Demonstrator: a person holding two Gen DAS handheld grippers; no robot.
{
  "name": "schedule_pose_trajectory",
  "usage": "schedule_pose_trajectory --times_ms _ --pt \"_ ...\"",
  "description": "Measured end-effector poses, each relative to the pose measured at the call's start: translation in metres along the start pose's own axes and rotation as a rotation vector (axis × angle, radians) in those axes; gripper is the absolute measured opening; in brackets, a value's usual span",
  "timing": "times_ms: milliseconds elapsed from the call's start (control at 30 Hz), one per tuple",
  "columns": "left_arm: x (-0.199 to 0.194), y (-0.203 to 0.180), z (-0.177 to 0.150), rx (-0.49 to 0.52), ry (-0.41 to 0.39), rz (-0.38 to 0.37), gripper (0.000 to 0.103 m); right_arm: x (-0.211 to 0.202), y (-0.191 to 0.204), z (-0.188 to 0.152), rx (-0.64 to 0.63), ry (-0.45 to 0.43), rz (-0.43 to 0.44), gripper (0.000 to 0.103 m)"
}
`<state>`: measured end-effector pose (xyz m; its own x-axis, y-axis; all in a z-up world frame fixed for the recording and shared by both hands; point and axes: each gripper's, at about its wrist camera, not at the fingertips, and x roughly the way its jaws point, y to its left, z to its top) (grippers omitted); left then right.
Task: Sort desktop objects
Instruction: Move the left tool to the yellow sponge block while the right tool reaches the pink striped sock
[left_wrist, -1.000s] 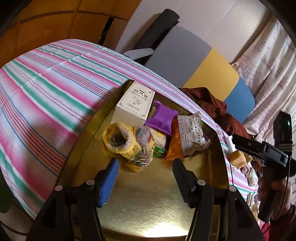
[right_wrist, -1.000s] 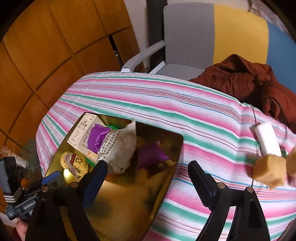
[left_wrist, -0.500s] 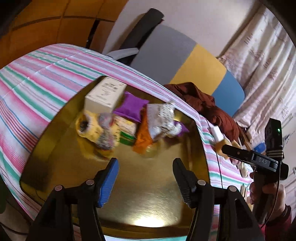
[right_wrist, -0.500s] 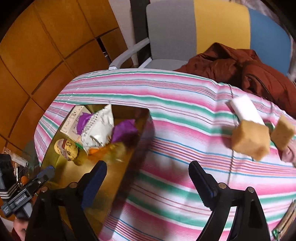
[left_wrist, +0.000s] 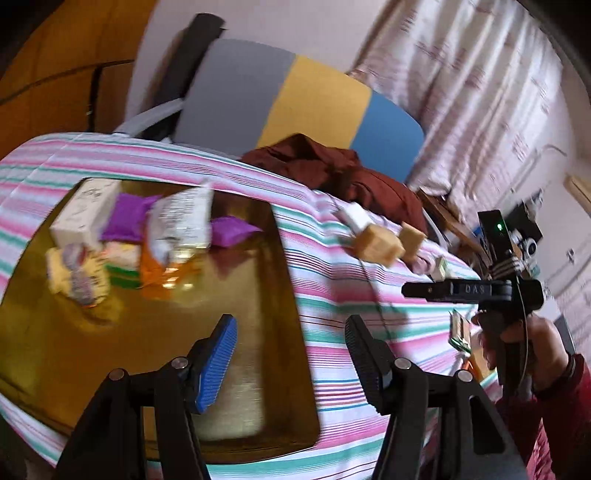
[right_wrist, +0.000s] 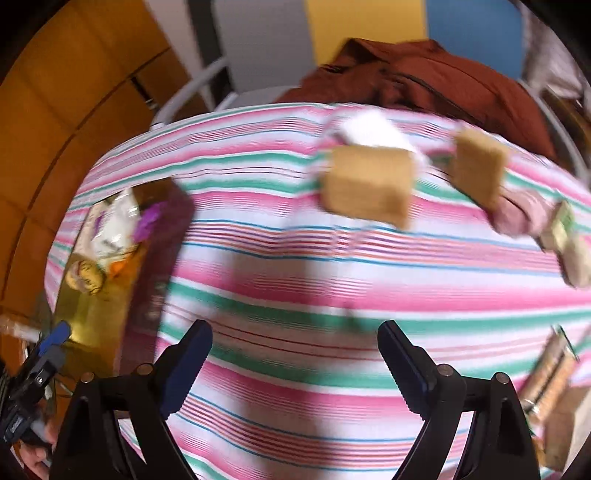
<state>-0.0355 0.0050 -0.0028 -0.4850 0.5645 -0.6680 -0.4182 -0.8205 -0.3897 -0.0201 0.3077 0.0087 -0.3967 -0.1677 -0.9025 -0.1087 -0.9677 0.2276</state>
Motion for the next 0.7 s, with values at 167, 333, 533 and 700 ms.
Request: schedule_pose_trajectory --times_ms 167,333,533,700 --pt "0.025 -0.037 0.003 0.077 0.056 -0.017 0.068 -0.009 -0.067 0.003 0.144 -0.031 -0.050 0.092" --pt "0.052 -0.070 0.007 0.155 0.113 -0.024 0.069 -0.009 -0.124 0.013 0.304 -0.041 -0.073 0.093" --pt "0.071 -0.087 0.013 0.189 0.135 -0.026 0.069 -0.006 -0.163 0.025 0.378 -0.039 -0.070 0.093" --pt "0.085 -0.092 0.016 0.204 0.162 -0.020 0.069 -0.009 -0.188 0.047 0.447 -0.174 -0.021 0.091"
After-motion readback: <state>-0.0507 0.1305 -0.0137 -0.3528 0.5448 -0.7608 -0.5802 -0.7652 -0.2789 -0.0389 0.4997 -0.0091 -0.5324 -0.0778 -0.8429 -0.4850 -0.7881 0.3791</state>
